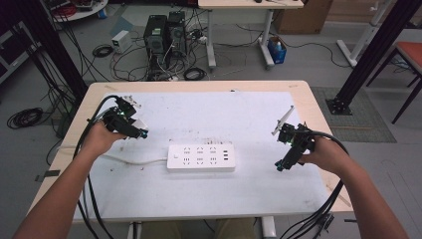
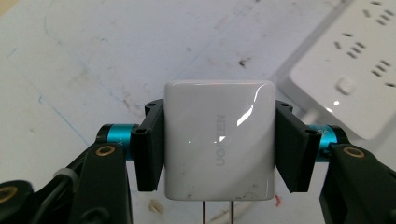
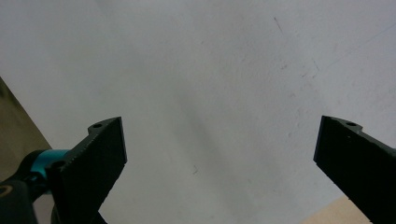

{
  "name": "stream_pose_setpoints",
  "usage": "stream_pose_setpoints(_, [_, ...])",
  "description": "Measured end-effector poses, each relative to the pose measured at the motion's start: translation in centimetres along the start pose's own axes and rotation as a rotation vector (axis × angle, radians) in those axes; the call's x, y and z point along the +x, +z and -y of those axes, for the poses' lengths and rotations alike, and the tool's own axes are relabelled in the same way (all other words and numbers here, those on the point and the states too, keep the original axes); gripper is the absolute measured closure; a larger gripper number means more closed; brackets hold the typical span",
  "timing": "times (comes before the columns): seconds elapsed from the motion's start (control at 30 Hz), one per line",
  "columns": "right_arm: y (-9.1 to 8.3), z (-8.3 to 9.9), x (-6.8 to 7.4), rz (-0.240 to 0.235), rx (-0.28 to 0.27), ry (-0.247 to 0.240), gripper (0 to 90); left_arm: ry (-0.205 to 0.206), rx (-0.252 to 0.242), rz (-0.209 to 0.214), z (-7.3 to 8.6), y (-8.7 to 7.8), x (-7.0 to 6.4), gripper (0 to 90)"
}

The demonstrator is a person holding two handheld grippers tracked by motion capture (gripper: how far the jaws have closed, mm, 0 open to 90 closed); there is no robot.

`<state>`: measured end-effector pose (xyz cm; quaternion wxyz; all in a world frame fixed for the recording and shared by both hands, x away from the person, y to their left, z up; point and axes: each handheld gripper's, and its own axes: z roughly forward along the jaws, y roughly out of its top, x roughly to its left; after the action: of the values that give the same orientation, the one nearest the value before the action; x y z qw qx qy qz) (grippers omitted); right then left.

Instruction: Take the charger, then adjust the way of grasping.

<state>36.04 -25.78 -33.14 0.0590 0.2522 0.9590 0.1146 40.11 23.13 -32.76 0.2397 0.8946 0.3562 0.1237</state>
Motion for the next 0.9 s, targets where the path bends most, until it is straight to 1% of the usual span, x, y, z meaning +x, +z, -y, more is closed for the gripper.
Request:
stream_pose_setpoints(0.07, [-0.1, 0.0, 0.1, 0.004, -0.003, 0.000, 1.7, 0.035, -0.008, 0.009, -0.2, -0.8, -0.7, 42.6])
stream_pose_setpoints(0.1, [-0.1, 0.0, 0.2, 0.007, -0.007, 0.001, 1.7, 0.045, -0.009, 0.017, -0.4, -1.3, -1.0, 42.6])
stream_pose_setpoints(0.13, [-0.2, -0.1, 0.3, 0.008, -0.008, -0.001, 1.7, 0.046, -0.021, 0.021, -0.4, -1.7, -1.3, 42.6])
stream_pose_setpoints(0.2, [-0.2, -0.2, 0.4, 0.012, -0.008, -0.007, 1.7, 0.053, -0.024, 0.030, -0.5, -2.6, -1.9, 42.6])
stream_pose_setpoints(0.27, [-0.2, -0.5, 0.4, 0.018, -0.006, -0.004, 1.7, 0.075, -0.020, 0.036, -0.5, -3.2, -2.4, 42.5])
stream_pose_setpoints(0.3, [-0.2, -0.5, 0.4, 0.018, -0.006, -0.004, 1.7, 0.075, -0.020, 0.036, -0.5, -3.2, -2.4, 42.6])
stream_pose_setpoints(0.33, [-0.2, -0.8, 0.6, 0.021, -0.010, -0.012, 1.7, 0.092, -0.012, 0.041, -0.5, -3.7, -2.8, 42.6])
stream_pose_setpoints(0.4, [-0.2, -1.0, 0.8, 0.024, -0.008, -0.013, 1.7, 0.099, -0.007, 0.056, -0.5, -4.0, -3.2, 42.5])
stream_pose_setpoints(0.43, [-0.2, -1.0, 0.9, 0.025, -0.010, -0.019, 1.7, 0.109, -0.002, 0.064, -0.5, -4.1, -3.3, 42.6])
stream_pose_setpoints(0.5, [-0.3, -1.0, 1.0, 0.033, -0.017, -0.010, 1.7, 0.130, 0.013, 0.077, -0.5, -4.2, -3.5, 42.6])
stream_pose_setpoints(0.57, [-0.4, -1.0, 1.0, 0.041, -0.022, -0.008, 1.7, 0.133, 0.015, 0.084, -0.5, -4.1, -3.6, 42.6])
stream_pose_setpoints(0.6, [-0.5, -1.0, 1.1, 0.045, -0.018, -0.007, 1.7, 0.142, 0.025, 0.095, -0.5, -4.1, -3.8, 42.5])
stream_pose_setpoints(0.63, [-0.5, -1.0, 1.1, 0.045, -0.018, -0.007, 1.7, 0.142, 0.025, 0.095, -0.5, -4.1, -3.8, 42.5])
stream_pose_setpoints(0.67, [-0.6, -0.9, 1.2, 0.053, -0.015, -0.004, 1.7, 0.157, 0.038, 0.108, -0.5, -4.1, -3.9, 42.6])
stream_pose_setpoints(0.77, [-0.8, -0.9, 1.4, 0.066, -0.021, -0.008, 1.7, 0.175, 0.051, 0.118, -0.7, -4.2, -4.1, 42.5])
stream_pose_setpoints(0.87, [-0.9, -0.9, 1.7, 0.086, -0.028, 0.002, 1.7, 0.181, 0.051, 0.129, -1.0, -4.3, -4.4, 42.5])
stream_pose_setpoints(0.9, [-1.0, -0.9, 1.8, 0.092, -0.032, 0.005, 1.7, 0.193, 0.055, 0.128, -1.1, -4.4, -4.5, 42.5])
